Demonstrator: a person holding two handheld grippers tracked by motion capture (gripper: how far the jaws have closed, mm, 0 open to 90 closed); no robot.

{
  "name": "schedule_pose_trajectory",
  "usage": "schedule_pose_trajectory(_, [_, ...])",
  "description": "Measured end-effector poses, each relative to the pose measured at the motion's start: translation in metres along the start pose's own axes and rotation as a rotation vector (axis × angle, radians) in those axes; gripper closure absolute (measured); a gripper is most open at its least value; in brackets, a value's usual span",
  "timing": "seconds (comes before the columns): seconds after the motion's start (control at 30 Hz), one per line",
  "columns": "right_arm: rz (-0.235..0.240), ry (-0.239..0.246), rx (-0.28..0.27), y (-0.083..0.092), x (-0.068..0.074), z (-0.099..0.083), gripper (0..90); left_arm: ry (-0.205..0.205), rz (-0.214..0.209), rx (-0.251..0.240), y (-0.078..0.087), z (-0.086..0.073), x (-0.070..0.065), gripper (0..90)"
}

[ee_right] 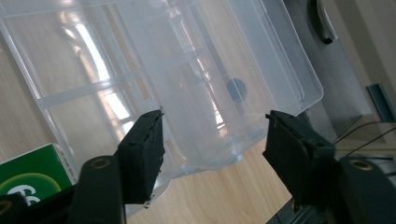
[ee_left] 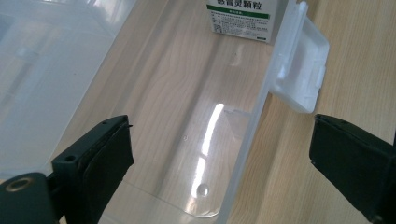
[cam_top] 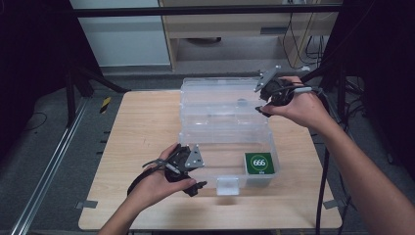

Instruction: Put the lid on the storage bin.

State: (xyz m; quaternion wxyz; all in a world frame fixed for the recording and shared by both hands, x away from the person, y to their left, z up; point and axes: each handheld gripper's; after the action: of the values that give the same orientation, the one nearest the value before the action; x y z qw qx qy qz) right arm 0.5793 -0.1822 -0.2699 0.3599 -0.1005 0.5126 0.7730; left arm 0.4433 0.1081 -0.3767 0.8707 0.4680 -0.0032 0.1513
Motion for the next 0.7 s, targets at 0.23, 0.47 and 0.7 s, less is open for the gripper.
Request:
schedule_pose_trajectory(0.23, [0.029,0.081,-0.018,-0.008,0.008,0.007,45.9,-0.037,-0.036,0.045,-0.009,-0.002,-0.009,8.8])
schedule_pose_trajectory(0.47, [0.054,0.109,-0.009,-0.014,0.015,0.014,47.8,-0.043,-0.057,0.07,-0.014,-0.002,-0.009,12.4])
schedule_pose_trajectory(0.7, [0.068,0.145,0.023,-0.029,0.017,0.017,52.4,-0.058,-0.077,0.097,-0.018,-0.003,-0.008,22.4])
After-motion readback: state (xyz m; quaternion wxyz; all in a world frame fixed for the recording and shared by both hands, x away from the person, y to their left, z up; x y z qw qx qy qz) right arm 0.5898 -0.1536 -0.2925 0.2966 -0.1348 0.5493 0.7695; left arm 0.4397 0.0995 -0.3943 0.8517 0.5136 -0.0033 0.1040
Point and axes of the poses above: each handheld gripper's, and its own axes: y roughly backward along the jaws, z roughly out of its top, x roughly to its left, and after that the axes turned 6 degrees about -z, right-handed
